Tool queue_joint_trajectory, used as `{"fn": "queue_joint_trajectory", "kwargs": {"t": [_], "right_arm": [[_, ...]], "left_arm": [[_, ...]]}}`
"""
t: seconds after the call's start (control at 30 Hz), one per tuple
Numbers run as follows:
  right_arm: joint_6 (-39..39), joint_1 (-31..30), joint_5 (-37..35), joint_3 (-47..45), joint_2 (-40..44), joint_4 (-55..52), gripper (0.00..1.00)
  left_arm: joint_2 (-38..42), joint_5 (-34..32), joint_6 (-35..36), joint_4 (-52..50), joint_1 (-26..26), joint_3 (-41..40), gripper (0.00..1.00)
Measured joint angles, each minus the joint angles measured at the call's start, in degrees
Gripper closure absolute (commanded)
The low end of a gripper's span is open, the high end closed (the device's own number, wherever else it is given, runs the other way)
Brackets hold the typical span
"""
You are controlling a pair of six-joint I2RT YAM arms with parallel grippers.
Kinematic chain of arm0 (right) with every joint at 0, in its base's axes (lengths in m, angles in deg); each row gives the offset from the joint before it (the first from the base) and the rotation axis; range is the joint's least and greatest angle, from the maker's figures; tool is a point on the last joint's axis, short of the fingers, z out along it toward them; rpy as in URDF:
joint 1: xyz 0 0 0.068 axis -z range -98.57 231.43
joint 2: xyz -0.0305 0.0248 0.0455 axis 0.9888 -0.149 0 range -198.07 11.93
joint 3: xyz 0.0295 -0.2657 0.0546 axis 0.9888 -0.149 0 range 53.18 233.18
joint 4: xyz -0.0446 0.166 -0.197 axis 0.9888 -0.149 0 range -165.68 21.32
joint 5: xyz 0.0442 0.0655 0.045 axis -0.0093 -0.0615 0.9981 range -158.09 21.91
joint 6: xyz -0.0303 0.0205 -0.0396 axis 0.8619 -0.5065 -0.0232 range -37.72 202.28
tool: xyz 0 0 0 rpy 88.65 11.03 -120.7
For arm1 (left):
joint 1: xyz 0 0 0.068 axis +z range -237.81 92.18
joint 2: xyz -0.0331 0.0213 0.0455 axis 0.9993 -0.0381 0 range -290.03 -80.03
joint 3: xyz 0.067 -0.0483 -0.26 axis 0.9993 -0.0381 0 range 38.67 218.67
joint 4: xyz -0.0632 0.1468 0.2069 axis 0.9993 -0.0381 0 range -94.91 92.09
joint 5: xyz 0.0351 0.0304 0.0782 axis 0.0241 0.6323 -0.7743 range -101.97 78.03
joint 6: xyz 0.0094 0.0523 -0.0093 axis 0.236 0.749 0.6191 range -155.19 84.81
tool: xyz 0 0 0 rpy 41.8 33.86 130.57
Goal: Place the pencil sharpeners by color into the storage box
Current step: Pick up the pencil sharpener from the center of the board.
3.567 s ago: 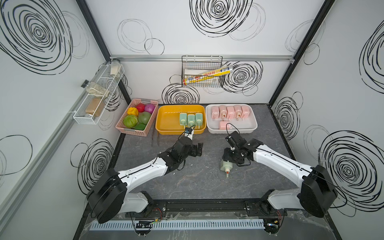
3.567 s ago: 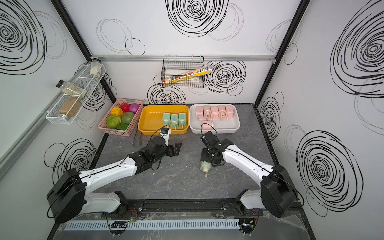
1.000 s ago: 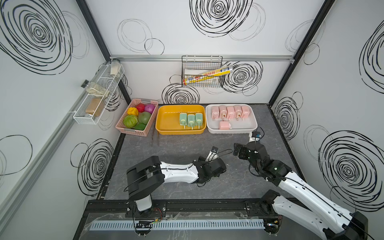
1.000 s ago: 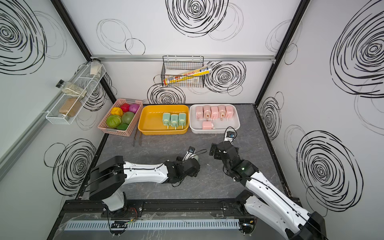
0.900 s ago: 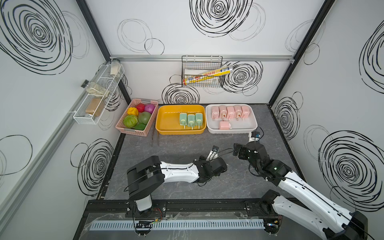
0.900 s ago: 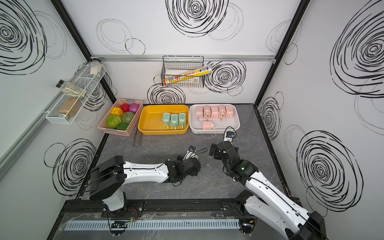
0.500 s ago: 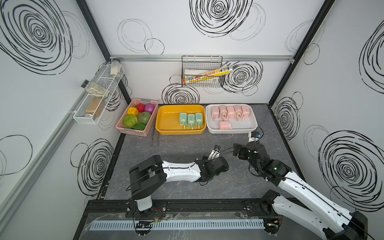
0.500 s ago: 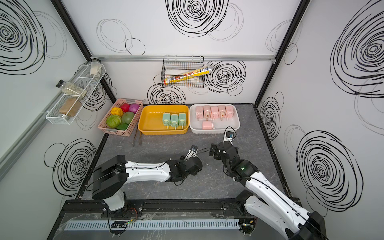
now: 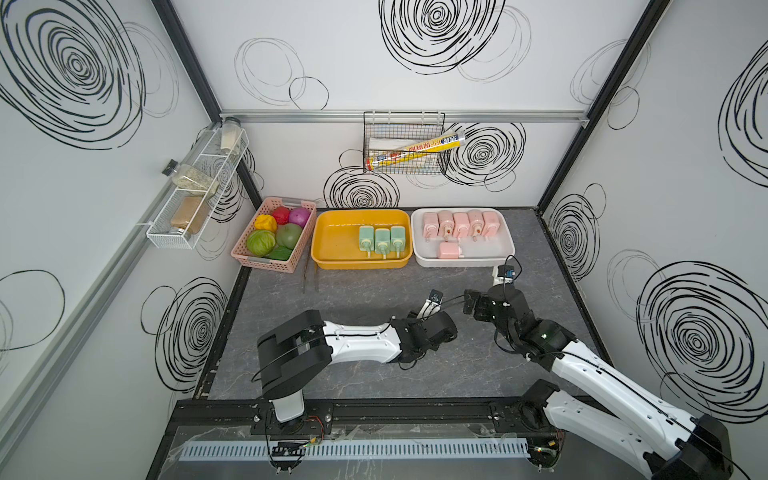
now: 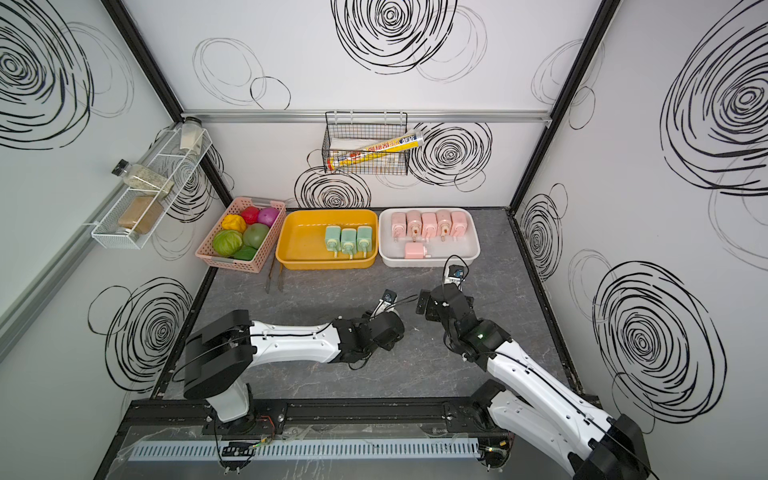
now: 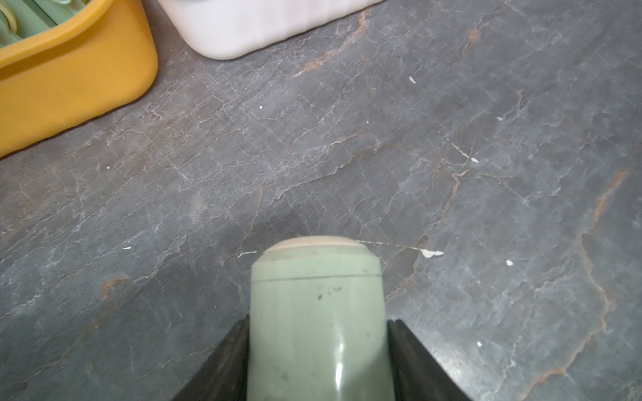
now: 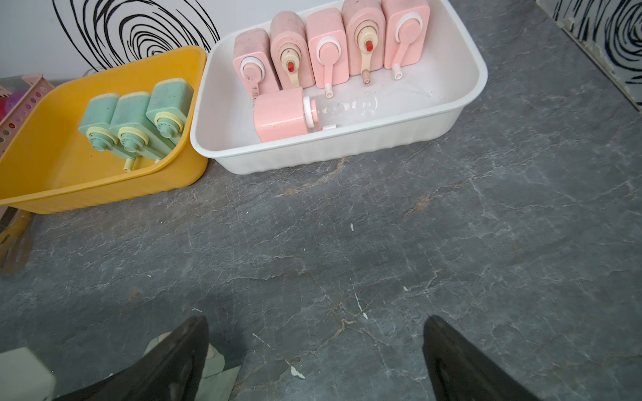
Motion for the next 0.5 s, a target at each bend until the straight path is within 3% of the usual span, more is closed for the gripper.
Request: {"fn": "queue_joint_trajectory", "kwargs": {"t": [0.3,0.5], "right_arm": [[1.5,0.0,3.7,0.0,-3.0,3.4,0.00],[2.4,0.0,4.7,0.0,-3.3,7.3,0.00]], "left_arm": [[1.3,1.0,1.2,-0.2,1.1,-1.0,1.00],[4.0,1.5,3.0,-0.2,7.0,-1.9,1.00]]}}
